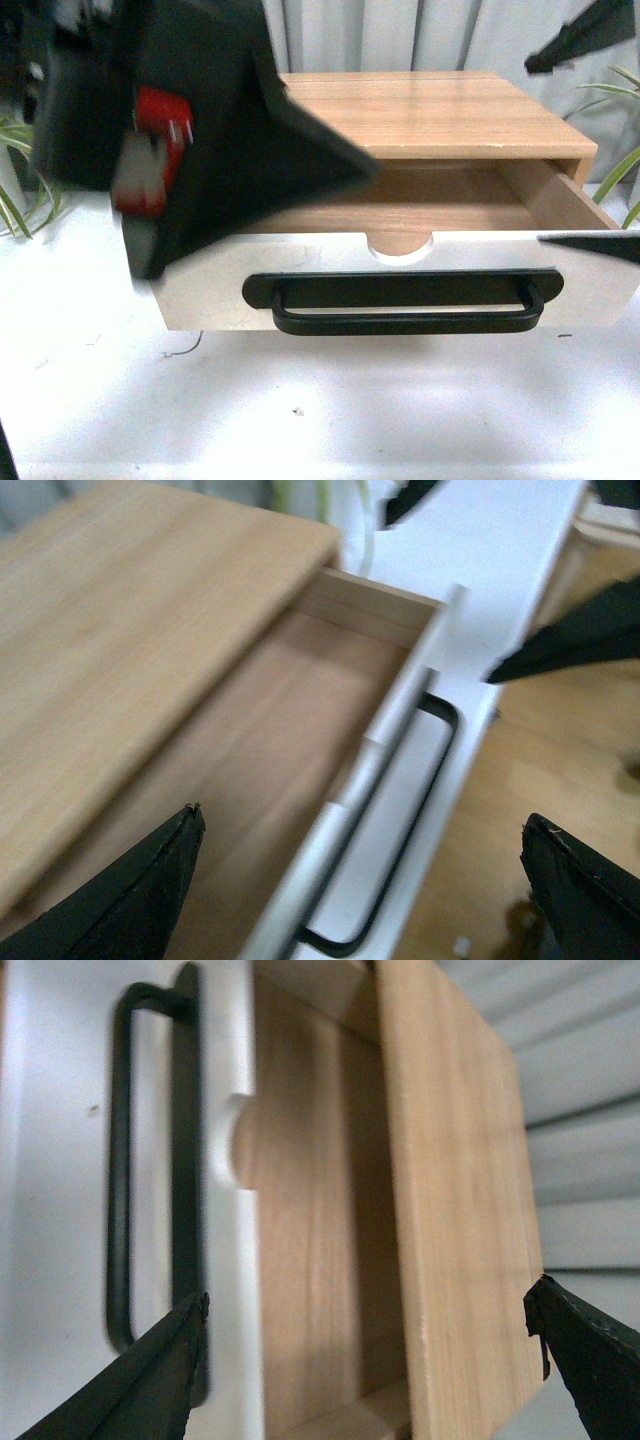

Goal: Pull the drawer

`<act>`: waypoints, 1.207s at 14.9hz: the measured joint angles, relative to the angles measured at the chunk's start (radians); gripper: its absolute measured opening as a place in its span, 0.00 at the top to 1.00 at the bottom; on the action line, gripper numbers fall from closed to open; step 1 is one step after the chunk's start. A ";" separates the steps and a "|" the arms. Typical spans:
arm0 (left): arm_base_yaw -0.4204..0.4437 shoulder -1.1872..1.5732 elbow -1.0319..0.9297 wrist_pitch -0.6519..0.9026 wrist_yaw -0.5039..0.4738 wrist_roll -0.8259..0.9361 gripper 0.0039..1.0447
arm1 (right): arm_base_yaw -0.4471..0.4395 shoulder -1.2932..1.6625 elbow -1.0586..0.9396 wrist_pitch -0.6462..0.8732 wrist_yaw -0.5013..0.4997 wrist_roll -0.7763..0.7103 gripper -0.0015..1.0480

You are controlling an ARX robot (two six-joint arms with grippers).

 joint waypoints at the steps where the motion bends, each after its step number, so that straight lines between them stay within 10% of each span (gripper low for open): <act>1: 0.096 0.039 0.044 0.106 -0.052 -0.120 0.06 | -0.017 0.021 0.029 0.097 0.037 0.197 0.06; 10: 0.359 0.209 0.201 0.222 -0.367 -0.586 0.06 | -0.133 0.163 0.212 0.338 0.359 0.978 0.11; 13: 0.460 0.085 -0.066 0.649 -0.449 -0.513 0.34 | -0.202 -0.017 -0.105 0.689 0.525 1.318 0.46; 18: 0.409 -0.143 -0.481 0.834 -0.489 -0.470 0.93 | -0.198 -0.344 -0.483 0.738 0.522 1.387 0.98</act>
